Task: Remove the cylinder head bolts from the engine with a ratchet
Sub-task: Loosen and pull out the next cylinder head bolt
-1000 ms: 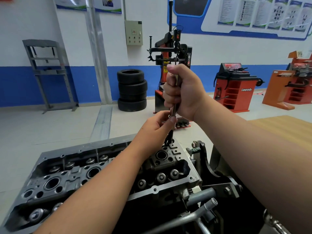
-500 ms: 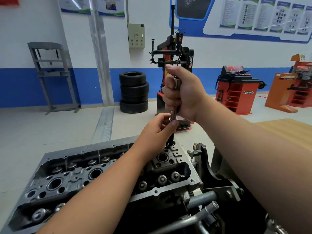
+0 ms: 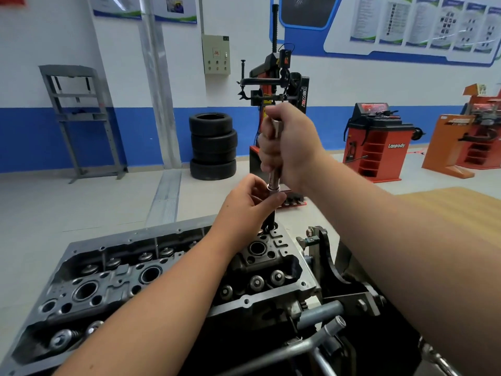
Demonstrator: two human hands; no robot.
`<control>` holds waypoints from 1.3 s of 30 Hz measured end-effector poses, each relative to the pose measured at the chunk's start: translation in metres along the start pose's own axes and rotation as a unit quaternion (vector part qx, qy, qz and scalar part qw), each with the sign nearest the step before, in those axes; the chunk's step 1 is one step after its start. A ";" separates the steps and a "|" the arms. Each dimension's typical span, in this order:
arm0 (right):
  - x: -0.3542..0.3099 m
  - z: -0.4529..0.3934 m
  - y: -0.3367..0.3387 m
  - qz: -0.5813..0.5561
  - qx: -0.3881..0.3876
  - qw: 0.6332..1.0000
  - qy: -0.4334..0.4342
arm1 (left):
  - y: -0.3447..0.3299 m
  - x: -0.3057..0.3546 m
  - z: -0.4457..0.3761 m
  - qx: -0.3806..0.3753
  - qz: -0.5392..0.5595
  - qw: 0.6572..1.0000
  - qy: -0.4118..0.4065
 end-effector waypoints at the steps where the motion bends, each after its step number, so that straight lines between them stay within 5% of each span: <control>1: 0.000 -0.002 -0.001 0.005 -0.045 0.998 -0.038 | 0.001 -0.002 0.000 -0.008 0.005 1.000 0.002; 6: 0.001 -0.002 0.002 -0.025 -0.060 0.997 -0.045 | -0.006 0.001 0.002 -0.054 0.019 0.998 -0.009; 11: 0.005 0.012 0.000 0.068 0.112 0.986 0.106 | 0.001 0.007 0.000 -0.020 -0.009 0.999 -0.033; 14: 0.001 0.014 -0.003 0.122 0.152 0.965 0.177 | 0.001 0.007 -0.002 0.004 -0.020 0.999 -0.026; 16: -0.004 0.005 -0.003 0.130 0.103 0.974 0.151 | -0.002 0.004 -0.001 -0.001 0.000 1.000 -0.005; 19: 0.004 -0.006 -0.004 0.025 -0.043 0.998 -0.028 | 0.000 -0.003 0.002 -0.015 0.016 1.000 0.005; 24: 0.005 -0.007 -0.003 0.019 -0.081 0.996 -0.009 | -0.002 0.003 0.003 -0.042 0.023 0.999 -0.003; 32: 0.008 0.011 -0.007 0.114 0.172 0.970 0.131 | 0.000 0.002 -0.006 0.012 -0.087 0.996 -0.009; 35: 0.004 0.004 -0.004 0.090 0.122 0.984 0.092 | 0.000 -0.002 -0.003 0.003 -0.028 1.000 0.004; 39: 0.007 -0.007 -0.005 0.011 -0.052 0.998 -0.023 | -0.002 0.000 0.004 -0.026 0.013 1.000 -0.004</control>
Point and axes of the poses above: each hand's wrist, its own z-axis away from the middle knuckle, its own y-axis out of the back of the hand, x = y × z, the point moved 6 cm from there along -z, towards the middle knuckle, and after that the axes turned 12 degrees about -z, right-handed, at the moved point
